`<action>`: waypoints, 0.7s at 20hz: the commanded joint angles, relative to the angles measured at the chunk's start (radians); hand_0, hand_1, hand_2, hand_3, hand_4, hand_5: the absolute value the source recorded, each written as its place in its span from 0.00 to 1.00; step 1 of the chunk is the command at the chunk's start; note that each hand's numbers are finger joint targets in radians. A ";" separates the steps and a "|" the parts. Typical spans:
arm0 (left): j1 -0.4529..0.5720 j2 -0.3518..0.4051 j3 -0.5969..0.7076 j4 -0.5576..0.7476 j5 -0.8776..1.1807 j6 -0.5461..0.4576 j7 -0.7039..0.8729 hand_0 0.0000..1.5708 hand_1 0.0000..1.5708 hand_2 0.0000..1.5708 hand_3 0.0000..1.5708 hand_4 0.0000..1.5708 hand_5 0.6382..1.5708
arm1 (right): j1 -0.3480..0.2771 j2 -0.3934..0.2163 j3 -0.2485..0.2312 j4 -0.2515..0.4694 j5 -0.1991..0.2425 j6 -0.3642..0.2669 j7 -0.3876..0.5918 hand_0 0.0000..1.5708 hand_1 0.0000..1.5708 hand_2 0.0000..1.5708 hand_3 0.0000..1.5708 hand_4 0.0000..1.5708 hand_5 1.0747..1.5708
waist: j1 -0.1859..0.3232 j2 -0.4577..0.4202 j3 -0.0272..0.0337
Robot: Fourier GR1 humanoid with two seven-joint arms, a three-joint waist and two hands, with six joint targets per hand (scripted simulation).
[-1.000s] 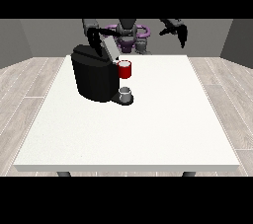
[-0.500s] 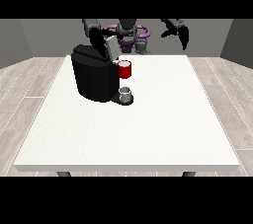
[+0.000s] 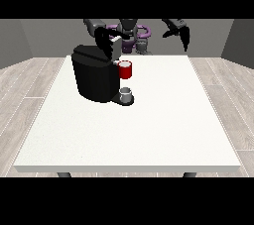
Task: Insert the coffee pod into the coffee machine and close the lid
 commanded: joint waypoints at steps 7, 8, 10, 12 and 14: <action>-0.047 -0.024 -0.039 0.020 -0.020 0.004 -0.048 0.00 0.00 0.00 0.00 0.26 1.00 | -0.130 0.043 0.105 -0.060 0.104 -0.037 -0.012 0.00 0.00 0.00 0.00 0.13 1.00 | 0.106 0.048 -0.0119; -0.057 0.008 -0.013 0.030 -0.008 -0.010 -0.040 0.00 0.00 0.00 0.00 0.28 1.00 | -0.150 0.012 0.109 -0.068 0.106 -0.004 0.014 0.00 0.00 0.00 0.00 0.14 1.00 | 0.117 0.043 -0.0121; -0.070 -0.018 -0.037 0.026 -0.020 0.003 -0.055 0.00 0.00 0.00 0.00 0.25 1.00 | -0.179 0.007 0.085 -0.077 0.110 -0.041 0.013 0.00 0.00 0.00 0.00 0.17 1.00 | 0.138 0.081 -0.0117; -0.075 -0.051 -0.065 0.018 -0.016 -0.001 -0.044 0.00 0.00 0.00 0.00 0.25 1.00 | -0.204 -0.014 0.072 -0.080 0.112 -0.043 0.063 0.00 0.00 0.00 0.00 0.15 1.00 | 0.167 0.079 -0.0117; -0.115 -0.002 -0.036 0.013 0.011 -0.041 -0.046 0.00 0.00 0.00 0.00 0.27 1.00 | -0.211 -0.027 0.057 -0.100 0.102 -0.036 0.088 0.00 0.00 0.00 0.00 0.06 1.00 | 0.192 0.092 -0.0114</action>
